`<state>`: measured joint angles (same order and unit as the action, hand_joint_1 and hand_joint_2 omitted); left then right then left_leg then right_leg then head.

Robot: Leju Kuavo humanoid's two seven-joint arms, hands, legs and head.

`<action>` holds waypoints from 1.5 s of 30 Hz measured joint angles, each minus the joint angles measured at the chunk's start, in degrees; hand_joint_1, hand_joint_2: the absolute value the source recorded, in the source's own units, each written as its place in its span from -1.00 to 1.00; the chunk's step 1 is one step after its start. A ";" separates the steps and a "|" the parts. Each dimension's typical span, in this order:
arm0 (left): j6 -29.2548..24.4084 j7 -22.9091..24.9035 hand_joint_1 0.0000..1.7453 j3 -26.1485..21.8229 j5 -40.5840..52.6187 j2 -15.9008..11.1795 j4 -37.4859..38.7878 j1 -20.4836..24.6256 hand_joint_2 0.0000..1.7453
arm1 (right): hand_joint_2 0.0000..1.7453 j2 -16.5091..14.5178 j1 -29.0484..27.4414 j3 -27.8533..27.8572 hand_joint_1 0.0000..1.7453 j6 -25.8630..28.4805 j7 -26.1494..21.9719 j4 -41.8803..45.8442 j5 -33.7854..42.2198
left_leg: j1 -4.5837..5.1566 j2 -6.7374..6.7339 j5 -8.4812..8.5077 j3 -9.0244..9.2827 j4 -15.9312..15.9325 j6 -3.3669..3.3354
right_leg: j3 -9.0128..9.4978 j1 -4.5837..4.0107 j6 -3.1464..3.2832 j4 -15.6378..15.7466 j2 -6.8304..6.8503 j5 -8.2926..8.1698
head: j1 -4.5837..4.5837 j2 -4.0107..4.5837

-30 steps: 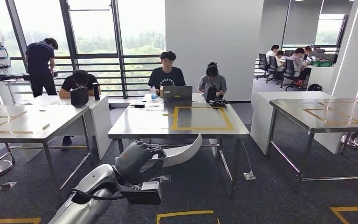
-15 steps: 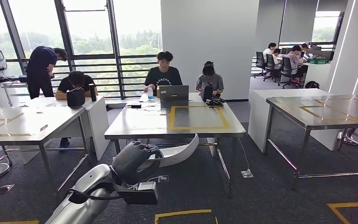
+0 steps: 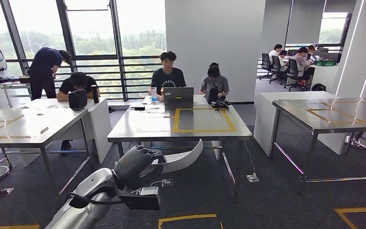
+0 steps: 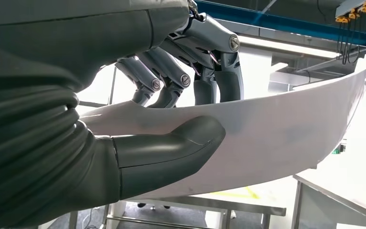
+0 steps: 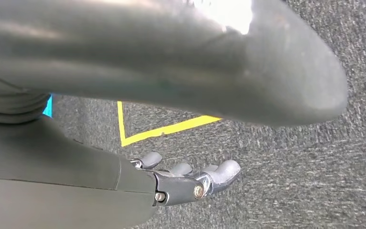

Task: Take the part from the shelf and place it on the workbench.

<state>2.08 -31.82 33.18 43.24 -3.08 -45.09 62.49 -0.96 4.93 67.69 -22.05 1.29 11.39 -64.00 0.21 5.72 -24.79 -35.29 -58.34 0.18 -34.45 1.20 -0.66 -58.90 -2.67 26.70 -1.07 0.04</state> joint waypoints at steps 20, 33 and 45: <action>0.59 1.09 1.00 0.14 1.56 0.44 0.10 1.83 1.00 | -1.00 0.10 0.05 0.02 -1.00 0.35 -1.38 -0.13 0.46 | -2.04 -1.39 -5.24 3.14 -0.70 2.10 | -1.17 1.62 -1.14 -2.01 1.76 1.26 | -0.10 0.00; 0.56 1.44 1.00 0.16 1.92 0.44 0.51 1.28 1.00 | -1.00 -0.37 -0.70 0.03 -1.00 0.38 -2.16 -0.30 0.39 | 1.48 -5.59 6.86 -6.06 -0.80 -3.33 | 12.00 0.05 0.15 2.67 2.85 8.90 | 0.20 0.03; 0.61 2.05 1.00 0.11 2.91 0.80 0.45 0.37 1.00 | -1.00 -0.02 -0.92 0.02 -1.00 0.60 -2.18 -0.29 0.01 | 0.64 -4.05 -5.01 8.86 3.34 -2.40 | -7.29 0.10 -1.85 -7.14 2.73 8.73 | 0.13 0.00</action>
<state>2.69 -29.77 33.29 46.15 -2.28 -44.64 62.85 -0.98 4.00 67.71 -21.45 -0.89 11.10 -64.00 0.85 1.67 -29.80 -26.43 -55.00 -2.21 -41.75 1.30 -2.51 -66.04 0.05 35.43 -0.94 0.04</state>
